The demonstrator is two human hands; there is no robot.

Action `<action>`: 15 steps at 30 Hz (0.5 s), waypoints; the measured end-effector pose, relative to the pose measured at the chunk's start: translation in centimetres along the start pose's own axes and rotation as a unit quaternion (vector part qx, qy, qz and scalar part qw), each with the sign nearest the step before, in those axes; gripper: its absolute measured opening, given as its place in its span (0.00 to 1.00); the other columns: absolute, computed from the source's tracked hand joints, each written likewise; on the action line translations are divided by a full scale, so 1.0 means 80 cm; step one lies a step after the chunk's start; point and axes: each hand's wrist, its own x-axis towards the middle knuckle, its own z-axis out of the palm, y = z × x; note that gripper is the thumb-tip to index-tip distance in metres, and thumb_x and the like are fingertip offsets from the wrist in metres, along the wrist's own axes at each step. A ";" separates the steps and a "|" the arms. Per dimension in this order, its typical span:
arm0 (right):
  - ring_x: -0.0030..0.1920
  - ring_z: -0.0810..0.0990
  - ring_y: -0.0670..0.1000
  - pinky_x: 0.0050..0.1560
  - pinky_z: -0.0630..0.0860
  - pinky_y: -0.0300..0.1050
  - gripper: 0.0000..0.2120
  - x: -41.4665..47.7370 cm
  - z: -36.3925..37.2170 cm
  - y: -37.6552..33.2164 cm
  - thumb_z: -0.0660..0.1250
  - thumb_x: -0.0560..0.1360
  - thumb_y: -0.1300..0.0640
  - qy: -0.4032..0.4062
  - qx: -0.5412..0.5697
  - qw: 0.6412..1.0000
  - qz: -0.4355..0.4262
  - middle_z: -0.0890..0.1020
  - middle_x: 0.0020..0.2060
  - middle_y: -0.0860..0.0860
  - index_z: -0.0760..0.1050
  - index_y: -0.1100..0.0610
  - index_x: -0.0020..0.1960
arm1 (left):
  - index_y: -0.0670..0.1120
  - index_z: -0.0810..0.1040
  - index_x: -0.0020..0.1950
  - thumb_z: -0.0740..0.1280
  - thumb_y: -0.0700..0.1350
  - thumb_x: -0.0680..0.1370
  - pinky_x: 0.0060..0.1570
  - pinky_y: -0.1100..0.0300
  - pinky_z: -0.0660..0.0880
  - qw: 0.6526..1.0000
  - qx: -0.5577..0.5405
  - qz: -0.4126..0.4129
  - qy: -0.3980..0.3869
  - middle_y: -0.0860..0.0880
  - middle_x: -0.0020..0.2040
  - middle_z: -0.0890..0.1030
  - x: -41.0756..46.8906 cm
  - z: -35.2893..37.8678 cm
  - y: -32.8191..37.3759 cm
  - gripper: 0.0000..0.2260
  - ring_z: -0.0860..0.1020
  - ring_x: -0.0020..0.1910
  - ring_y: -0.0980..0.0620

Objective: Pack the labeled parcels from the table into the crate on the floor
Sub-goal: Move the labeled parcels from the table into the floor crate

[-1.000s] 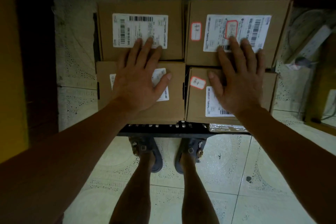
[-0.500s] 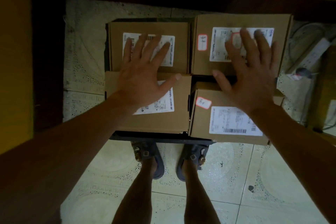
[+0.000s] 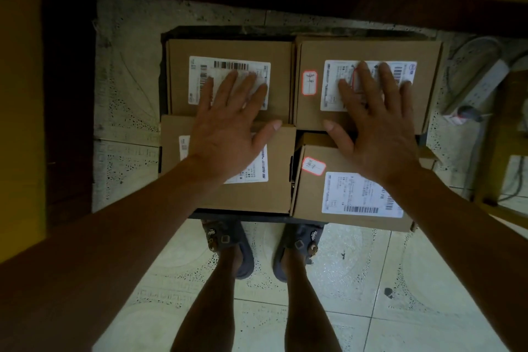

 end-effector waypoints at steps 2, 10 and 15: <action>0.78 0.50 0.64 0.75 0.46 0.67 0.34 -0.004 0.007 -0.001 0.46 0.79 0.34 0.003 -0.012 1.000 0.006 0.55 0.79 0.59 0.56 0.52 0.78 | 0.49 0.60 0.79 0.43 0.64 0.80 0.76 0.42 0.47 1.000 -0.008 -0.009 -0.001 0.45 0.80 0.59 -0.006 0.006 0.006 0.32 0.55 0.79 0.43; 0.74 0.63 0.65 0.71 0.56 0.68 0.24 0.021 0.029 0.006 0.55 0.81 0.42 0.098 -0.025 0.995 0.014 0.68 0.73 0.59 0.69 0.53 0.72 | 0.45 0.66 0.76 0.51 0.62 0.81 0.72 0.43 0.57 0.997 -0.011 -0.004 0.076 0.42 0.77 0.66 -0.002 0.035 0.006 0.29 0.62 0.76 0.42; 0.75 0.60 0.65 0.73 0.53 0.68 0.25 0.020 0.016 0.000 0.53 0.81 0.42 0.070 -0.004 0.997 0.020 0.65 0.75 0.59 0.68 0.54 0.73 | 0.46 0.66 0.76 0.49 0.62 0.81 0.73 0.41 0.57 0.999 -0.010 -0.004 0.045 0.43 0.77 0.64 -0.002 0.022 0.006 0.30 0.61 0.76 0.42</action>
